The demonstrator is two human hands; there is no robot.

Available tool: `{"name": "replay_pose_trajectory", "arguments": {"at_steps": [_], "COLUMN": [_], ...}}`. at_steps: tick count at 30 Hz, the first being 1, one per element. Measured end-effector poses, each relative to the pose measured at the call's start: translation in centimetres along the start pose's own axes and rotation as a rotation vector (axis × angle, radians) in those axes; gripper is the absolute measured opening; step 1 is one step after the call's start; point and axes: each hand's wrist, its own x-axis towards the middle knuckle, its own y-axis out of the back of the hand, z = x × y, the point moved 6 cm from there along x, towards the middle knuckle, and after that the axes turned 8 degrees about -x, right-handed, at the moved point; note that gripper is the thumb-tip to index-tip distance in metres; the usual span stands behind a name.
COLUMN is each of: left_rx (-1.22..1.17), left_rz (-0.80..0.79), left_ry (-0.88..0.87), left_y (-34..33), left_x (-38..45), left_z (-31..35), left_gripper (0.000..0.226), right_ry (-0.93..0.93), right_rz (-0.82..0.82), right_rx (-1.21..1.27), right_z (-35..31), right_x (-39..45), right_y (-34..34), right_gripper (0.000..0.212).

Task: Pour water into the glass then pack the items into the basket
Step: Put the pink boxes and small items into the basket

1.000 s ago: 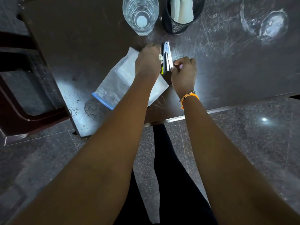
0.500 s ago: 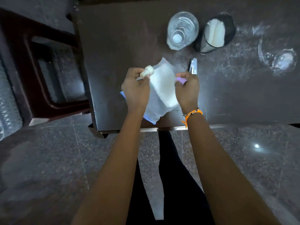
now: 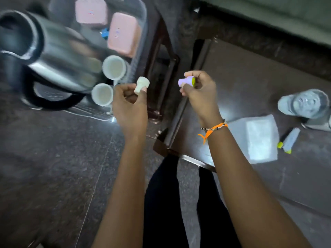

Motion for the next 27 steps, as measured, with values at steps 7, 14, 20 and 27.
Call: {"name": "replay_pose_trajectory", "arguments": {"at_steps": [7, 14, 20, 27], "left_rx": [0.085, 0.188, 0.319, 0.174], "left_rz": [-0.026, -0.076, -0.135, -0.212], "left_ry": [-0.039, -0.098, -0.002, 0.146], "left_y": [2.3, -1.4, -3.5, -3.3], "left_x": [9.1, 13.0, 16.7, 17.3], "left_z": [3.4, 7.7, 7.7, 5.4], "left_gripper": [0.024, 0.034, 0.035, 0.034], "right_ry": [0.092, 0.159, 0.196, 0.124], "right_rz": [-0.152, 0.035, -0.036, -0.047], "right_rx": [0.083, -0.016, -0.237, -0.258], "right_z": [-7.1, -10.8, -13.3, -12.8], "right_x": [2.6, 7.3, 11.1, 12.9], "right_y": [-10.1, -12.6, -14.6, -14.6], "right_gripper": [0.019, 0.024, 0.017, 0.018]}}
